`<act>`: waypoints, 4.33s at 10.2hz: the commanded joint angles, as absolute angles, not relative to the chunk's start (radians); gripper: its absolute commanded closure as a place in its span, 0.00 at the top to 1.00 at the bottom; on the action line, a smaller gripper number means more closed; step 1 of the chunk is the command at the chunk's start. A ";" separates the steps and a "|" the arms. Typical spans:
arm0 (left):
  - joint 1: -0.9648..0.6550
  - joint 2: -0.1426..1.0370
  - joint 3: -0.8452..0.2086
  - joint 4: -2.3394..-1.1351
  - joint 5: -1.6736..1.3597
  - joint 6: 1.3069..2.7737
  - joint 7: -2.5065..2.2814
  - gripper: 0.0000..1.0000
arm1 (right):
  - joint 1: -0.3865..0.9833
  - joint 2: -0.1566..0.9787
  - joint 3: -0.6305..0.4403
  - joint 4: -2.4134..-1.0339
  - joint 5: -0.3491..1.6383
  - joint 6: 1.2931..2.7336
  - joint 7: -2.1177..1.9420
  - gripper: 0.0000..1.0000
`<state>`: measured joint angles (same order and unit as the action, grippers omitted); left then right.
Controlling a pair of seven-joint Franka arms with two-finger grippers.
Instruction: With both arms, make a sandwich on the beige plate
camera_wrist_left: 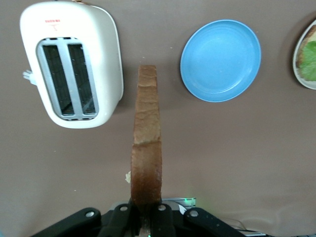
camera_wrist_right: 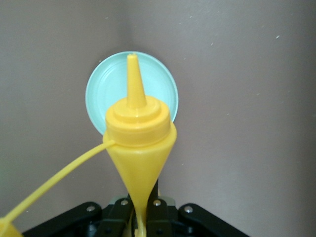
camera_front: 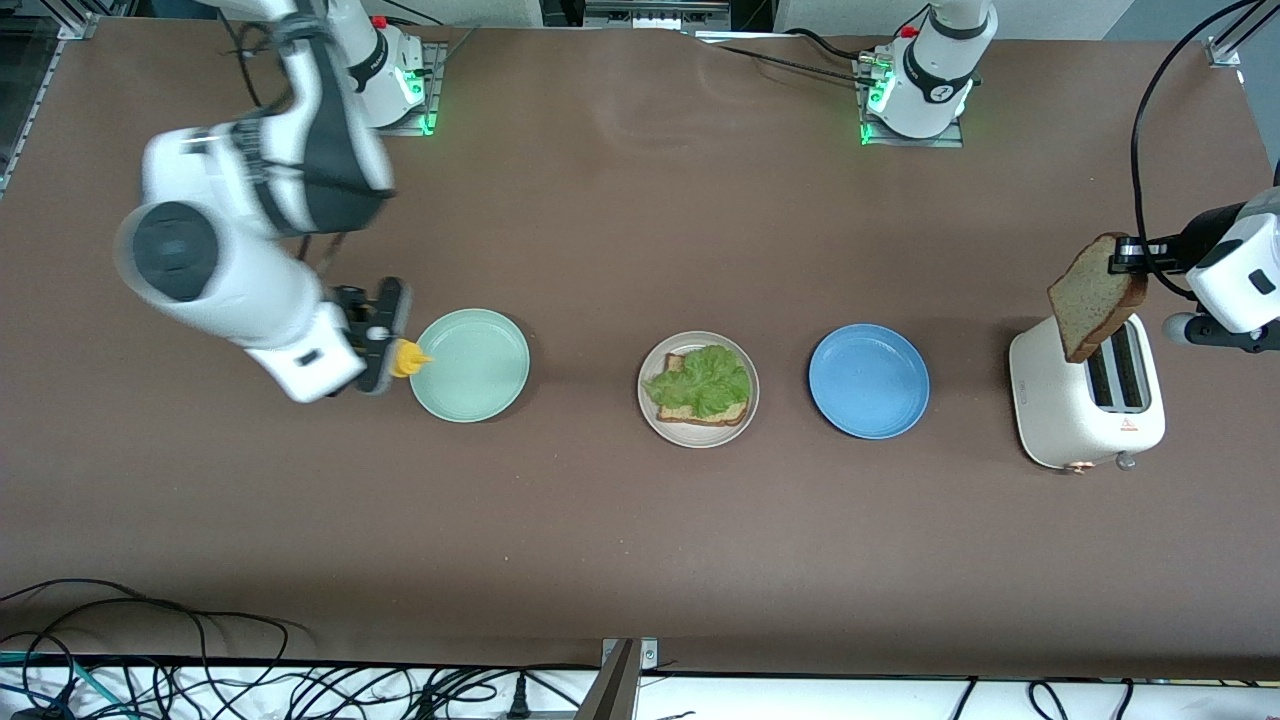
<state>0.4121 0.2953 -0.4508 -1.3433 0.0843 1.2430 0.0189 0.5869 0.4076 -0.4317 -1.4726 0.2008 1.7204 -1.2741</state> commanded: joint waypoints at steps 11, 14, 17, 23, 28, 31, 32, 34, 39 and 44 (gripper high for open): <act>0.160 0.483 -0.445 -1.353 -0.349 1.487 -0.118 0.00 | 0.129 0.431 -0.466 -1.983 0.886 1.674 -2.277 0.00; 0.077 0.628 -0.443 -1.353 -0.527 1.685 -0.138 0.00 | 0.074 0.526 -0.466 -1.979 0.988 1.602 -2.478 0.00; 0.040 0.779 -0.443 -1.350 -0.651 1.704 -0.008 0.00 | 0.043 0.572 -0.465 -1.979 1.034 1.533 -2.543 0.00; 0.074 0.977 -0.416 -1.344 -0.853 1.775 0.444 0.00 | 0.008 0.670 -0.459 -1.964 1.120 1.457 -2.660 0.00; 0.095 1.017 -0.414 -1.355 -0.925 1.789 0.594 1.00 | 0.006 0.689 -0.459 -1.941 1.118 1.456 -2.645 0.27; 0.106 1.008 -0.414 -1.359 -0.908 1.779 0.591 1.00 | 0.006 0.721 -0.456 -1.921 1.121 1.450 -2.640 0.82; 0.107 0.997 -0.414 -1.359 -0.890 1.779 0.589 1.00 | 0.006 0.722 -0.456 -1.918 1.124 1.445 -2.640 0.85; 0.149 0.971 -0.414 -1.359 -0.818 1.726 0.583 1.00 | -0.021 0.726 -0.459 -1.902 1.115 1.417 -2.640 0.85; 0.201 0.827 -0.416 -1.359 -0.588 1.531 0.375 1.00 | -0.124 0.747 -0.460 -1.775 0.994 1.394 -2.622 0.85; 0.178 0.562 -0.436 -1.355 -0.188 1.398 0.033 1.00 | -0.117 0.729 -0.456 -1.374 0.789 1.280 -2.115 0.85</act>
